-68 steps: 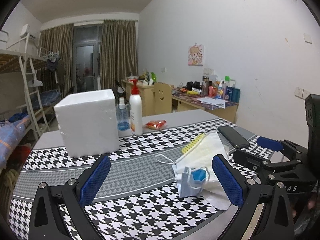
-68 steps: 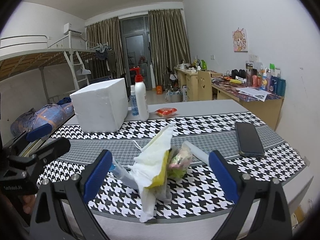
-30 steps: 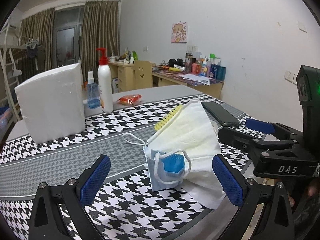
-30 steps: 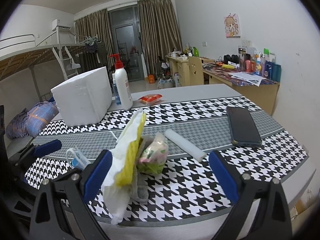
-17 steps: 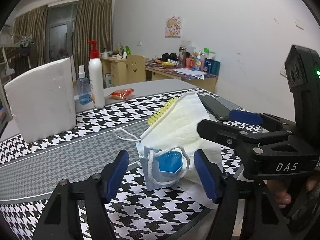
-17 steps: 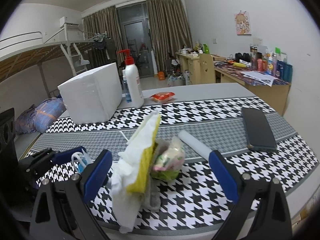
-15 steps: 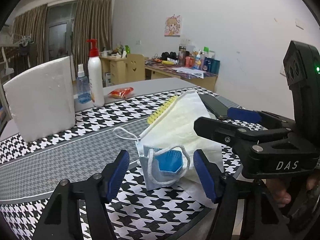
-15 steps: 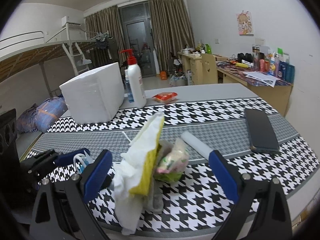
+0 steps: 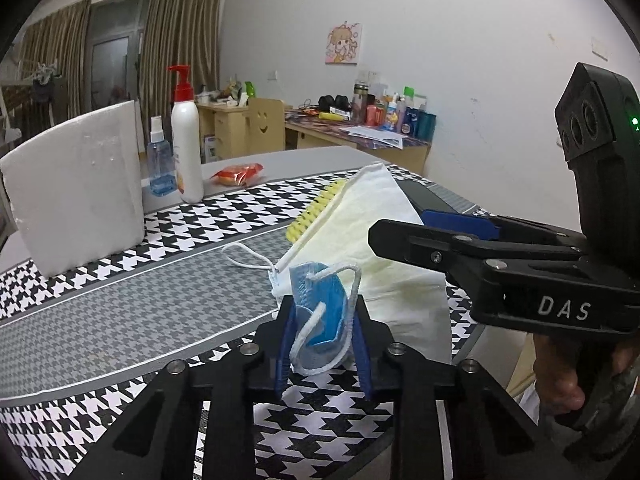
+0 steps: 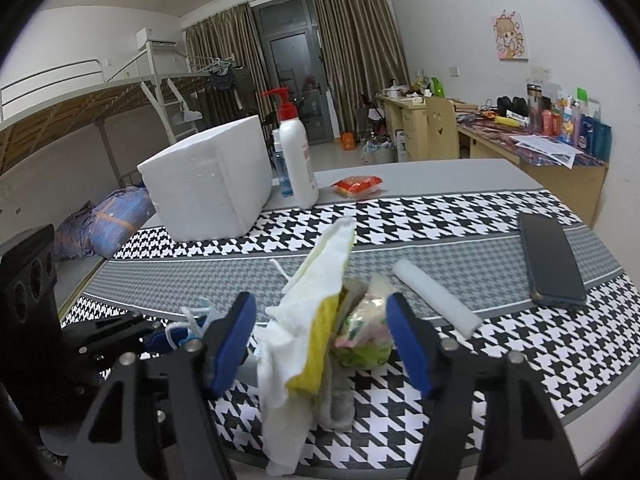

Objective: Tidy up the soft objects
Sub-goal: 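Close the left gripper on the folded blue surgical mask, then close the right gripper on the white tissue while the left holds the blue mask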

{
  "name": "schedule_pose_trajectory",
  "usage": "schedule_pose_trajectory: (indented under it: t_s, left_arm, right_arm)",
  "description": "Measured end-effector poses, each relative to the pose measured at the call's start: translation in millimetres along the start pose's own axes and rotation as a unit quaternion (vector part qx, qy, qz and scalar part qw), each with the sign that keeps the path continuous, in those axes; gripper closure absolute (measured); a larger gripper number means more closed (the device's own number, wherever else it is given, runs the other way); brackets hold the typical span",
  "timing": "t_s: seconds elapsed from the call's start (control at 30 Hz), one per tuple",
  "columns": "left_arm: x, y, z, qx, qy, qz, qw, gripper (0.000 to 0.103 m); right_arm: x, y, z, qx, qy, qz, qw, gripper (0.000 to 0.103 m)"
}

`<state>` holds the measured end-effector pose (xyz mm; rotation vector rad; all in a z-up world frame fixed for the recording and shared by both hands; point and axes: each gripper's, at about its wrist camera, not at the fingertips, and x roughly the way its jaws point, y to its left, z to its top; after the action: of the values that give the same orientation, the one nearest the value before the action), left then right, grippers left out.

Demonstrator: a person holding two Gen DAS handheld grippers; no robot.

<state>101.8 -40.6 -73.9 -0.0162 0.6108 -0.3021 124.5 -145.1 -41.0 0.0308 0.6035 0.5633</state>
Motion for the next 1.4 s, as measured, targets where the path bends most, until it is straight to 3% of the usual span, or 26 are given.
schedule_pose_trajectory:
  t_s: [0.13,0.33,0.57,0.73,0.87,0.93,1.0,1.4]
  left_arm:
    - [-1,-2,0,0.0,0.002,-0.002,1.0,0.079]
    - [-2,-1,0,-0.002,0.002,-0.005,1.0,0.082]
    - [-4,-1,1,-0.005,0.003,-0.009,0.9999,0.088]
    - [-6,-1,0,-0.008,0.003,-0.01,0.9999,0.089]
    - [-9,-1,0,-0.006,0.0,-0.01,0.9999,0.089]
    - [-10,-1,1,-0.007,-0.001,-0.009,0.9999,0.089]
    - [-11,0,1,-0.008,-0.001,-0.009,0.9999,0.089]
    - [-31,3,3,-0.01,-0.026,0.004,0.9996,0.091]
  right_arm:
    - [-2,2,1,-0.002,0.001,-0.001,1.0,0.044]
    - [-14,7,4,-0.017,-0.025,-0.015,0.999,0.044]
    - [-4,9,6,-0.015,-0.005,-0.004,1.0,0.044]
    - [-2,12,5,-0.022,0.004,-0.001,1.0,0.067]
    - [1,12,4,-0.018,0.015,0.0,1.0,0.069]
    - [1,13,3,-0.022,0.016,0.0,1.0,0.086]
    - [0,14,2,-0.023,0.017,0.001,1.0,0.093]
    - [-17,21,9,-0.033,-0.01,0.009,0.999,0.098]
